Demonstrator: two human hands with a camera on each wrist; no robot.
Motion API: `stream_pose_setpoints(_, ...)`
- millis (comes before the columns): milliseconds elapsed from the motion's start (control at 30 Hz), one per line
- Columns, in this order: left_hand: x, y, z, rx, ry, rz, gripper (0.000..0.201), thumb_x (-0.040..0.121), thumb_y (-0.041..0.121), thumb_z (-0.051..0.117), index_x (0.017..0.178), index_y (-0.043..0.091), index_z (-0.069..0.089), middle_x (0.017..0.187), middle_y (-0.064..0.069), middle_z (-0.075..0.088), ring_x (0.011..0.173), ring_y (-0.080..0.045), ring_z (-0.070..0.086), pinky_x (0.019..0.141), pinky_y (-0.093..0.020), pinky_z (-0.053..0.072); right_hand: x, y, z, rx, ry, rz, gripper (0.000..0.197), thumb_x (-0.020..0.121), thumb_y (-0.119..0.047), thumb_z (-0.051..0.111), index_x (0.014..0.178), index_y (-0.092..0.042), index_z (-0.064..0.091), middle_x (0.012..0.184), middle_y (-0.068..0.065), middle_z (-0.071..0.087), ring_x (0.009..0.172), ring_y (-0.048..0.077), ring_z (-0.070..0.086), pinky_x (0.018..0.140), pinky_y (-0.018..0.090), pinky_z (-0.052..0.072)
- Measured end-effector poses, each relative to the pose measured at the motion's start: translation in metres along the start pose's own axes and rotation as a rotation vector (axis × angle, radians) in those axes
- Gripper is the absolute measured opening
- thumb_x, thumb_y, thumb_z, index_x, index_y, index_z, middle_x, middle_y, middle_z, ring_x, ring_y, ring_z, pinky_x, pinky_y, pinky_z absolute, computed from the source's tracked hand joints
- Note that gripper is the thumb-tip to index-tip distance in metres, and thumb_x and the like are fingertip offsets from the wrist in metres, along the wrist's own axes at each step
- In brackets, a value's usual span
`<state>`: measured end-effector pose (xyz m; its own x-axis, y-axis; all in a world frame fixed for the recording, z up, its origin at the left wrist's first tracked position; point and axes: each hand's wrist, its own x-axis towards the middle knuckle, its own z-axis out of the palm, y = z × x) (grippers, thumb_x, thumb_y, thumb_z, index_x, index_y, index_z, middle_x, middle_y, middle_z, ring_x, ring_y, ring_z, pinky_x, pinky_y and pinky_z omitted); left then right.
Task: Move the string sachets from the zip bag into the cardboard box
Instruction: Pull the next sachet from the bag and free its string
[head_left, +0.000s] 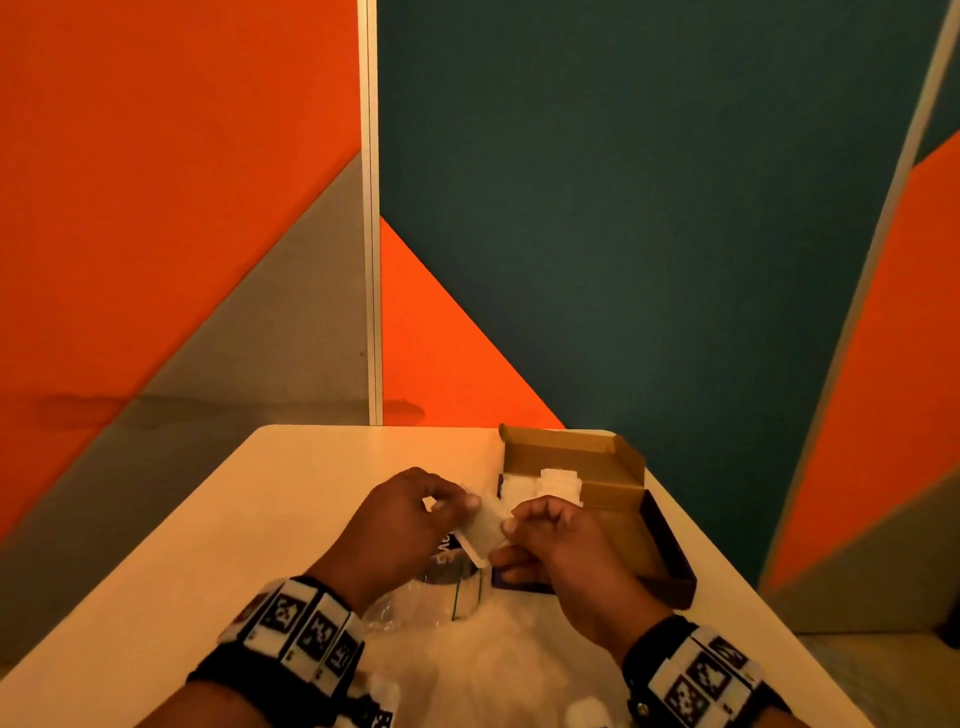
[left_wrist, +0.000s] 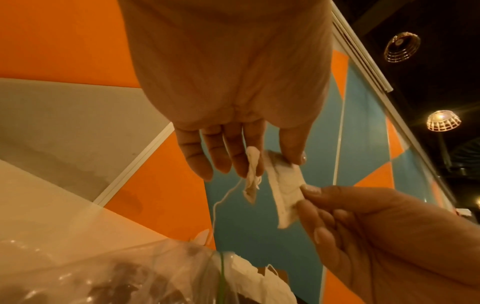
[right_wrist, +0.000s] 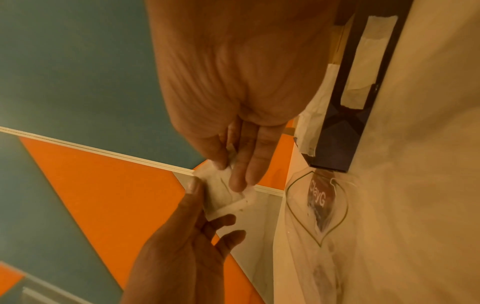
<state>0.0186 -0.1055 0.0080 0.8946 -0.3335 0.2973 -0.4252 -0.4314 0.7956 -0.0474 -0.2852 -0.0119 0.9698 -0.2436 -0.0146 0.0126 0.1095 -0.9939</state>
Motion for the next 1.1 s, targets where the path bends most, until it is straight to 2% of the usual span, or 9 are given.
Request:
stream_pose_setpoints(167, -0.001, 0.015, 0.007, 0.023, -0.05, -0.015, 0.012, 0.088, 0.025, 0.074, 0.09, 0.013, 0.074, 0.088, 0.0, 0.065, 0.059, -0.006, 0.056, 0.043, -0.008, 0.042, 0.0, 0.003, -0.001, -0.048, -0.008, -0.018, 0.015, 0.088, -0.004, 0.072, 0.101, -0.003, 0.063, 0.084, 0.017, 0.076, 0.075, 0.029, 0.075, 0.068, 0.04, 0.061)
stream_pose_setpoints(267, -0.002, 0.017, 0.007, -0.097, -0.058, -0.077, 0.016, 0.09, 0.018, 0.072, 0.091, 0.002, 0.073, 0.083, -0.008, 0.065, 0.054, -0.006, 0.054, 0.042, -0.009, 0.044, -0.001, 0.002, -0.005, -0.076, 0.012, -0.028, 0.018, 0.086, -0.006, 0.075, 0.101, -0.006, 0.064, 0.083, 0.014, 0.076, 0.067, 0.023, 0.072, 0.058, 0.032, 0.059)
stream_pose_setpoints(400, -0.002, 0.014, 0.005, -0.216, 0.008, -0.116, 0.017, 0.089, 0.023, 0.072, 0.078, 0.011, 0.075, 0.078, -0.006, 0.072, 0.059, -0.008, 0.059, 0.049, -0.02, 0.047, -0.003, 0.0, -0.008, -0.116, -0.091, -0.009, 0.02, 0.087, -0.01, 0.075, 0.106, -0.01, 0.067, 0.085, 0.013, 0.074, 0.071, 0.024, 0.068, 0.059, 0.033, 0.058)
stream_pose_setpoints(567, -0.004, 0.01, 0.006, -0.334, 0.05, -0.151, 0.018, 0.089, 0.021, 0.072, 0.078, 0.007, 0.076, 0.07, -0.004, 0.072, 0.056, -0.003, 0.058, 0.052, -0.016, 0.043, -0.003, 0.002, -0.004, -0.196, -0.063, -0.034, 0.012, 0.091, -0.019, 0.072, 0.097, -0.009, 0.073, 0.076, 0.012, 0.068, 0.063, 0.018, 0.061, 0.06, 0.031, 0.054)
stream_pose_setpoints(733, -0.012, 0.006, 0.0, -0.27, -0.131, -0.186, 0.022, 0.086, 0.018, 0.075, 0.08, -0.002, 0.073, 0.068, -0.01, 0.069, 0.052, -0.006, 0.059, 0.047, -0.016, 0.044, -0.001, -0.002, -0.007, -0.129, 0.05, -0.064, 0.008, 0.093, -0.019, 0.069, 0.094, -0.013, 0.074, 0.066, -0.004, 0.066, 0.061, 0.012, 0.056, 0.055, 0.026, 0.051)
stream_pose_setpoints(800, -0.016, 0.007, -0.001, -0.218, -0.168, -0.182, 0.021, 0.084, 0.021, 0.078, 0.082, -0.001, 0.075, 0.07, -0.009, 0.071, 0.052, -0.004, 0.06, 0.048, -0.014, 0.044, -0.001, -0.003, -0.007, -0.136, 0.054, -0.079, 0.01, 0.094, -0.019, 0.067, 0.094, -0.01, 0.073, 0.064, -0.006, 0.065, 0.058, 0.008, 0.055, 0.052, 0.023, 0.049)
stream_pose_setpoints(900, -0.016, 0.013, -0.005, -0.163, -0.078, -0.111, 0.019, 0.082, 0.029, 0.079, 0.084, 0.01, 0.078, 0.081, -0.002, 0.076, 0.054, 0.005, 0.061, 0.05, -0.009, 0.044, -0.001, -0.002, -0.006, -0.262, 0.036, -0.124, 0.009, 0.093, -0.022, 0.07, 0.096, -0.015, 0.074, 0.07, -0.006, 0.071, 0.055, 0.001, 0.059, 0.054, 0.019, 0.049)
stream_pose_setpoints(967, -0.017, 0.02, -0.005, -0.173, -0.079, -0.075, 0.017, 0.083, 0.027, 0.078, 0.087, 0.01, 0.077, 0.077, 0.0, 0.072, 0.053, 0.004, 0.062, 0.047, -0.008, 0.044, -0.001, -0.001, -0.005, -0.347, 0.006, -0.176, 0.006, 0.091, -0.025, 0.072, 0.093, -0.021, 0.076, 0.083, -0.003, 0.077, 0.069, 0.005, 0.066, 0.063, 0.021, 0.052)
stream_pose_setpoints(1100, -0.016, 0.019, -0.001, -0.019, -0.085, -0.019, 0.009, 0.084, 0.029, 0.077, 0.077, 0.023, 0.078, 0.061, 0.011, 0.068, 0.051, 0.001, 0.057, 0.051, -0.016, 0.043, 0.0, 0.002, -0.002, -0.507, -0.032, -0.239, 0.008, 0.087, -0.033, 0.076, 0.088, -0.026, 0.078, 0.084, -0.008, 0.077, 0.081, 0.007, 0.071, 0.076, 0.027, 0.06)
